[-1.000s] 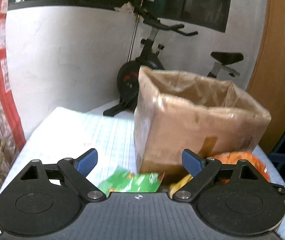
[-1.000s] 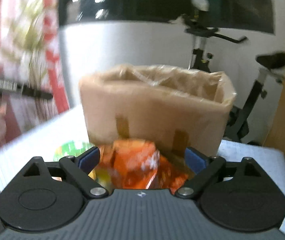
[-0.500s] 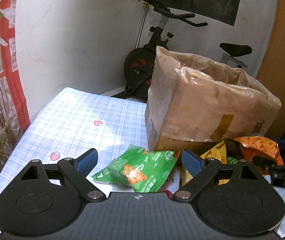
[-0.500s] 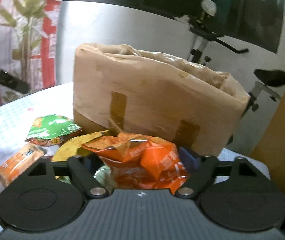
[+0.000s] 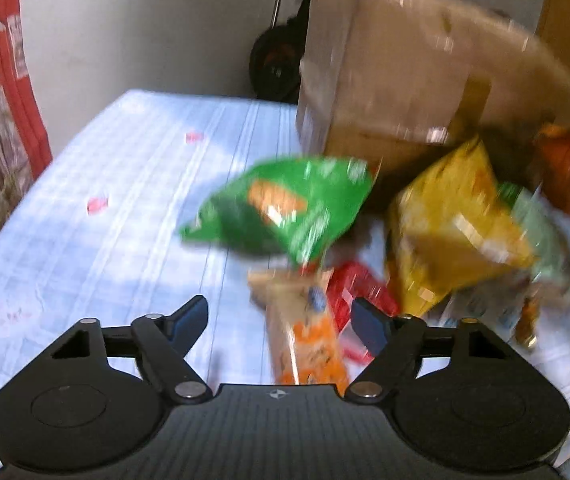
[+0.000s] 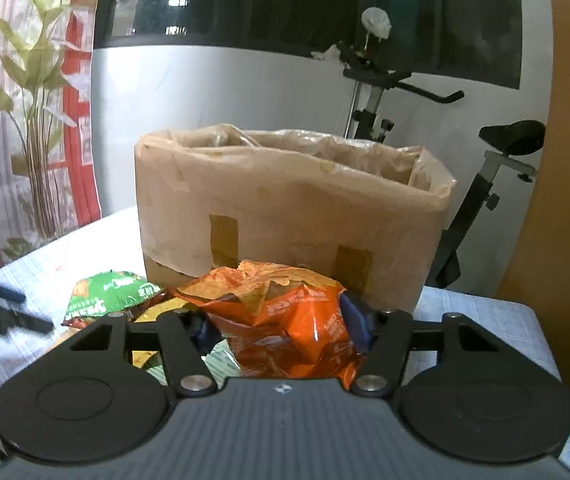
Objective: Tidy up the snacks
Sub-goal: 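Grasp the orange-white snack bar with the left tool while the right tool grasps the orange chip bag, then drop the snack bar into the box with the left tool while the right tool drops the chip bag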
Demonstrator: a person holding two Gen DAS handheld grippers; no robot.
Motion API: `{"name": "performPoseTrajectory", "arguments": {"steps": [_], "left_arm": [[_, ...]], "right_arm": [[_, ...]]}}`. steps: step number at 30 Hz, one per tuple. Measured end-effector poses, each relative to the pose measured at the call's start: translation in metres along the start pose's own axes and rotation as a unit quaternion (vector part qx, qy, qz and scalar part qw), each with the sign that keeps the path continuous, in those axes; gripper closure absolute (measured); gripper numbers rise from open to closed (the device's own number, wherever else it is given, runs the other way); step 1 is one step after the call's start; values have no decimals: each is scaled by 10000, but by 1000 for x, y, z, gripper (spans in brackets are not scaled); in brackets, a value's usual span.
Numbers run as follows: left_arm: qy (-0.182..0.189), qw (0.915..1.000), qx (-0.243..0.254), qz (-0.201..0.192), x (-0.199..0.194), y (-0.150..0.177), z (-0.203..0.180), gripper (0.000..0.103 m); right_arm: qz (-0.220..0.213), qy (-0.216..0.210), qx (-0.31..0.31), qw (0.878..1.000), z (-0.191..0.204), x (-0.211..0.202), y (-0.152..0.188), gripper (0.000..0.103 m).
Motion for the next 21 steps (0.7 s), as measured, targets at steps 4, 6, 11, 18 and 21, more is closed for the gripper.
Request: {"name": "performPoseTrajectory", "arguments": {"steps": [4,6,11,18,21], "left_arm": [[-53,9999,20,157,14,11,1,29],[-91,9996,58,260,19,14,-2,34],[-133,9988,270,399,26,22,-10,44],[-54,9994,262,214,5,19,-11,65],[-140,9998,153,81,-10,14,-13,65]], "right_arm": [[-24,3,62,10000,1,-8,1,41],[-24,10,107,9999,2,-10,3,41],[24,14,179,9998,2,-12,5,41],[33,26,305,9995,-2,-14,7,41],[9,13,403,9992,-5,-16,5,41]]}}
Point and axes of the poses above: each gripper's, at about its wrist camera, not at the fingertips, and x roughly the way its jaws point, z to its left, y to its underside, the point moved 5 cm from there along x, roughly the way its jaws point, and after that the axes turned 13 degrees about y, right-handed, at the moved point
